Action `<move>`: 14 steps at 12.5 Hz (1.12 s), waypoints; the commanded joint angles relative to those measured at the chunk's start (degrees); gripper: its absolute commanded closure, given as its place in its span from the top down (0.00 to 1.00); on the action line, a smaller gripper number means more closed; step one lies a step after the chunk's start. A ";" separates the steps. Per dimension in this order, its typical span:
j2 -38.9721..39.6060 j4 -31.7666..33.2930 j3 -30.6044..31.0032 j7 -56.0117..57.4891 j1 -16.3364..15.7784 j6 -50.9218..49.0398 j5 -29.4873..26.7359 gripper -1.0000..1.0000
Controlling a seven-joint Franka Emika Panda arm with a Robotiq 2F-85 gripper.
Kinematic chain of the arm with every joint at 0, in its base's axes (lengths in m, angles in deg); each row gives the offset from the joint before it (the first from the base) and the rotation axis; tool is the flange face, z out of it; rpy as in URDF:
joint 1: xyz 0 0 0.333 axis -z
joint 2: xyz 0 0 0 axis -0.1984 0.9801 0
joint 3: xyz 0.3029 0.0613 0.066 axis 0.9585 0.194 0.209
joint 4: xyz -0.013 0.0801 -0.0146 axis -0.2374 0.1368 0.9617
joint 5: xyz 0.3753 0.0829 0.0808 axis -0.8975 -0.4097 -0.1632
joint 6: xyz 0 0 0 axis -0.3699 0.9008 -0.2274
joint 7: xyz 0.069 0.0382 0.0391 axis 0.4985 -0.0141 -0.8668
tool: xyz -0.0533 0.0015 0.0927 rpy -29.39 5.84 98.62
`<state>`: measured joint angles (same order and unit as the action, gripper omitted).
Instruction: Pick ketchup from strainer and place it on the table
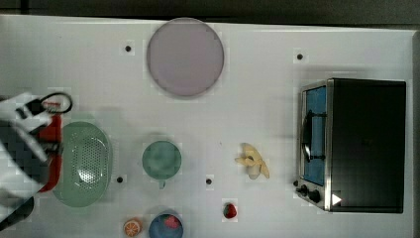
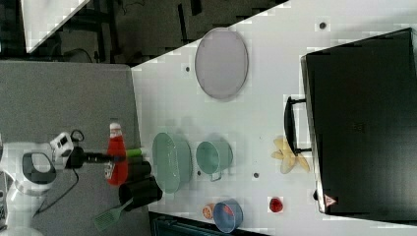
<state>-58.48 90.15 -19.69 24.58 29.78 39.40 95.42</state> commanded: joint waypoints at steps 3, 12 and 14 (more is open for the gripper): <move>-2.58 -2.45 -2.98 10.33 13.46 -6.38 0.65 0.57; -4.13 1.29 -7.66 30.09 25.54 -9.78 7.33 0.57; -4.08 5.90 -9.27 31.57 27.14 -4.75 7.32 0.57</move>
<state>-61.78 93.90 -28.70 51.02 56.35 33.66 102.47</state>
